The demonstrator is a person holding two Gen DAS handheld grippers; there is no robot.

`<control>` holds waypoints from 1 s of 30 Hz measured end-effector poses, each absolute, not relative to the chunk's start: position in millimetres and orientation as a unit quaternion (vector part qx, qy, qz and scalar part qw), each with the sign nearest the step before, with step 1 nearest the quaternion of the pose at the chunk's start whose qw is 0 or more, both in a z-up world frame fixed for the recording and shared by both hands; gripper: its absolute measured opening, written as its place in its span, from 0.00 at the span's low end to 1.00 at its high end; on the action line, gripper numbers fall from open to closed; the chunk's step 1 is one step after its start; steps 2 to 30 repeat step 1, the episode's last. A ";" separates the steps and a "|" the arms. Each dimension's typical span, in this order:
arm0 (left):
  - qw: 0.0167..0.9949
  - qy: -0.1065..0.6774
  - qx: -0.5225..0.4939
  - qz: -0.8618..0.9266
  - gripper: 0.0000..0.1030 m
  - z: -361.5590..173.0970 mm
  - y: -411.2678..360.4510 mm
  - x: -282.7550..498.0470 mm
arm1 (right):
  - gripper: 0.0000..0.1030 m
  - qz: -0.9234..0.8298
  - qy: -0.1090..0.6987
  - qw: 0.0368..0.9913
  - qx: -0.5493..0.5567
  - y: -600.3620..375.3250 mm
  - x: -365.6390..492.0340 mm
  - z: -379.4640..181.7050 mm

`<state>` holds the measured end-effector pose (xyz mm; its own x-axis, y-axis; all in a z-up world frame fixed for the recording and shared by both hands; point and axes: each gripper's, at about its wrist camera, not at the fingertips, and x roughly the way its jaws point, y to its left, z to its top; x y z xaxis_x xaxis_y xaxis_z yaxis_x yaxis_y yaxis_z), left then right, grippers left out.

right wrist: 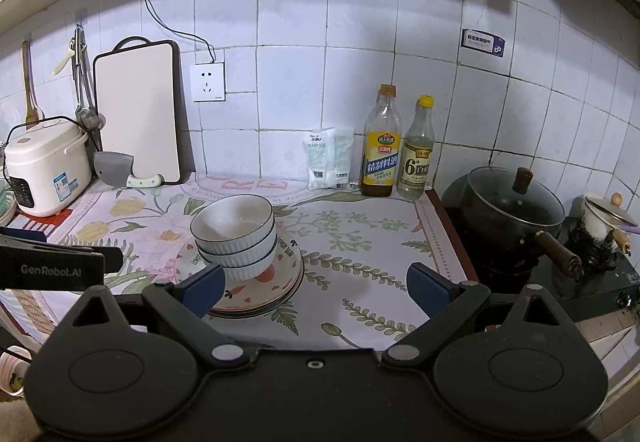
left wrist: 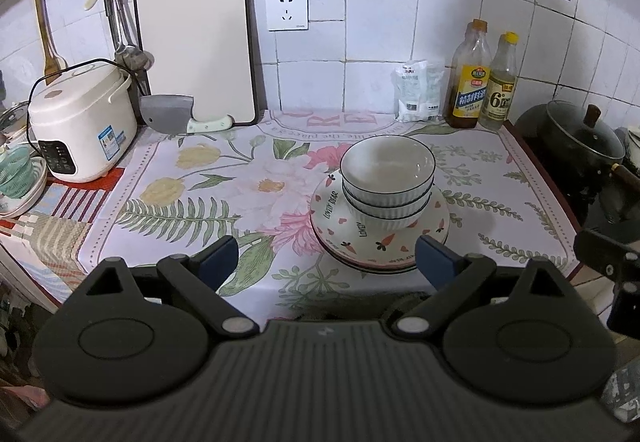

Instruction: Organize plates and bowls

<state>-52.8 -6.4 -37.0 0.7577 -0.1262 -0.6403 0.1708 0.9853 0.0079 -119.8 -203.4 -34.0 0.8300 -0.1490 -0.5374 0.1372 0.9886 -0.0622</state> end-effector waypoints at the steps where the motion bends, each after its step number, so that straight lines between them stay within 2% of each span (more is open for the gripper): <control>1: 0.937 0.339 0.034 -0.079 0.93 -36.7 -6.4 -52.2 | 0.96 -0.075 0.282 0.956 -0.011 -203.8 -119.9 -34.4; 30: 0.937 0.339 0.034 -0.079 0.93 -36.7 -6.4 -52.2 | 0.96 -0.075 0.282 0.956 -0.011 -203.8 -119.9 -34.4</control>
